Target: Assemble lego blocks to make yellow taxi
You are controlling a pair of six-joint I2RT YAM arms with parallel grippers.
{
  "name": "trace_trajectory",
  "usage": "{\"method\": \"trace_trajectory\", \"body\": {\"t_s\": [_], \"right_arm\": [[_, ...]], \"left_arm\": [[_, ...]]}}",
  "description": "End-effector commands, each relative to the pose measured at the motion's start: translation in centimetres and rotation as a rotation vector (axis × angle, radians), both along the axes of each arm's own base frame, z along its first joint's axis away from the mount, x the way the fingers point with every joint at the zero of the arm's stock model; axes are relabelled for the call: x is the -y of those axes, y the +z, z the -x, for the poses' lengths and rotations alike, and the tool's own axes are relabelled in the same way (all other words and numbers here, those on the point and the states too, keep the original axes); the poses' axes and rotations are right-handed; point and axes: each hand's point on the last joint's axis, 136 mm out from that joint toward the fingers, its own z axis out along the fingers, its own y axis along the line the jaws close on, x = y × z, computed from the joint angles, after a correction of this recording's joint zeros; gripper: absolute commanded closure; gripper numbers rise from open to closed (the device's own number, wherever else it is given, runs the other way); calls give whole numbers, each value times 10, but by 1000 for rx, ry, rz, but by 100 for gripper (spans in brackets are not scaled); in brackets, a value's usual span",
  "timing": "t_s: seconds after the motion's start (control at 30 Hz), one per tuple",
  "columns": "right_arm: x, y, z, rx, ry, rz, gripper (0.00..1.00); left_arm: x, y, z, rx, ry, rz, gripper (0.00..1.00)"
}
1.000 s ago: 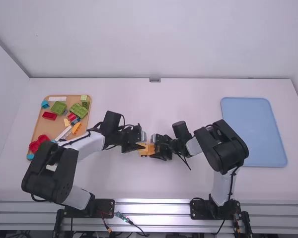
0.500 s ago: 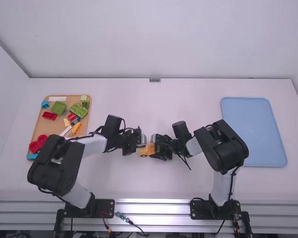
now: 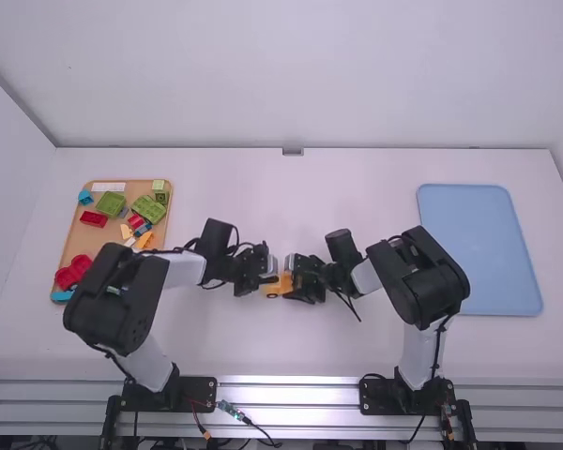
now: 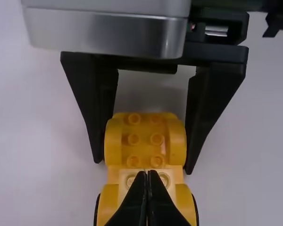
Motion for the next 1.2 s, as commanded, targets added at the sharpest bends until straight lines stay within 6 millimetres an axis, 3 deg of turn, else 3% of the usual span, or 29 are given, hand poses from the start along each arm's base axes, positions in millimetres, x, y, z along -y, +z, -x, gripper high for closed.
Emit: {"method": "trace_trajectory", "body": {"t_s": [0.0, 0.2, 0.3, 0.43, 0.57, 0.6, 0.63, 0.7, 0.77, 0.8, 0.9, 1.07, 1.17], "right_arm": [[6, -13, 2, -28, -32, 46, 63], [6, -13, 1, -27, -32, 45, 63], [5, -12, -2, -28, -37, 44, 63], [7, -12, -10, -46, -85, 56, 63], [8, -12, -12, -42, -89, 57, 63], [8, -12, -12, -42, -89, 58, 63], [8, -12, -12, -42, -90, 60, 63], [11, -16, -15, -33, -111, 88, 63], [13, -19, -18, -23, -126, 110, 63], [15, -21, -20, -18, -136, 122, 62], [19, -23, -23, -16, -154, 137, 63], [29, -26, -26, -25, -177, 156, 61], [41, -31, -30, -36, -201, 183, 46]], "left_arm": [[-29, -58, 35, -127, 50, -207, 98], [-46, -74, 23, -109, 205, -288, 98], [-38, -67, 17, -69, 196, -237, 98], [-24, -31, 2, 33, 170, -120, 98], [-17, 29, -23, 204, 196, 0, 97], [-17, 31, -24, 207, 203, 3, 96], [-19, 41, -30, 219, 238, 15, 91], [-26, 63, -40, 250, 313, 36, 63], [-31, 72, -43, 266, 338, 33, 57], [-36, 77, -46, 272, 358, 24, 48], [-47, 82, -49, 275, 391, 1, 1], [-64, 86, -57, 272, 448, -18, 1], [-78, 90, -65, 260, 494, -24, 1]]}}
